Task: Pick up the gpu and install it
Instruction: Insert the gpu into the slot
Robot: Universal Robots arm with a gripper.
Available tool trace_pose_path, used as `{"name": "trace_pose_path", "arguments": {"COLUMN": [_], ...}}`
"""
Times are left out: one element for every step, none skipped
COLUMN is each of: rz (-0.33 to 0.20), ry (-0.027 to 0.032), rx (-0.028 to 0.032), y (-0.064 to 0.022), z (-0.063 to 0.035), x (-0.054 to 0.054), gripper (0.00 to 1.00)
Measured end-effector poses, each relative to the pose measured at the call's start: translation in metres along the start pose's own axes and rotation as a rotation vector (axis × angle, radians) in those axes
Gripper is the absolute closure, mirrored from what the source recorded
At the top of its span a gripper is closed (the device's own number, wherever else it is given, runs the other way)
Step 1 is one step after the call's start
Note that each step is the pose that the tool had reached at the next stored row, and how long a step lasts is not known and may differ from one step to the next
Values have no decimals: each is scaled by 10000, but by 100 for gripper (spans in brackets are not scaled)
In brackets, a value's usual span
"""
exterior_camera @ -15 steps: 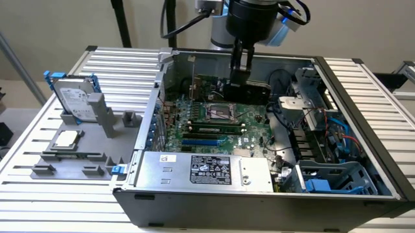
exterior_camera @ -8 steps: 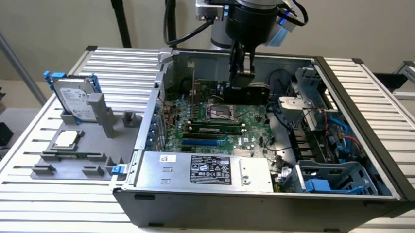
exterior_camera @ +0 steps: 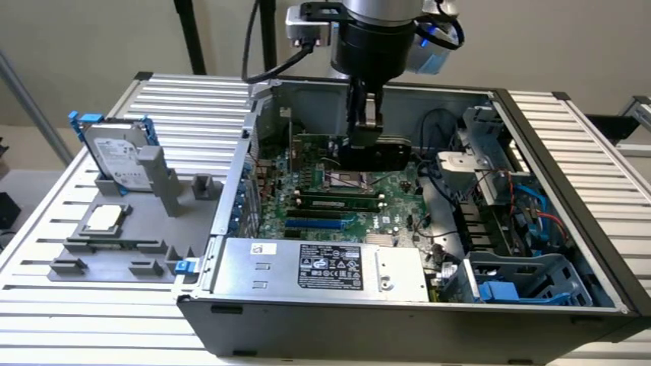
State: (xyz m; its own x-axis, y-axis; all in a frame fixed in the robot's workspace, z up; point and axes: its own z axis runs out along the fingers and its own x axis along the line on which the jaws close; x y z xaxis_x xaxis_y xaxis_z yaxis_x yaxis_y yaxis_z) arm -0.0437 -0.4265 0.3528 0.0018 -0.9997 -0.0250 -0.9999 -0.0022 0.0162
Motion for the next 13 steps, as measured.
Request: {"name": "trace_pose_path", "arguments": {"rz": [-2,-3,-4,-5,-5,-6,-5,-4,-3,5,30,63,106], "ry": [0,0,1,-2,-2,-1,-1,-2,-1,0,-1,-1,-1], "rx": [57,110,155,190,214,228,236,241,242,245,247,249,250], "y": [23,45,68,91,113,130,148,161,174,187,198,205,209], "z": [8,17,27,42,59,78,96,115,133,151,169,187,205], "x": [13,27,40,46,52,55,58,61,64,68,71,74,78], "gripper": [72,72,72,72,72,72,72,72,72,72,72,72,72]}}
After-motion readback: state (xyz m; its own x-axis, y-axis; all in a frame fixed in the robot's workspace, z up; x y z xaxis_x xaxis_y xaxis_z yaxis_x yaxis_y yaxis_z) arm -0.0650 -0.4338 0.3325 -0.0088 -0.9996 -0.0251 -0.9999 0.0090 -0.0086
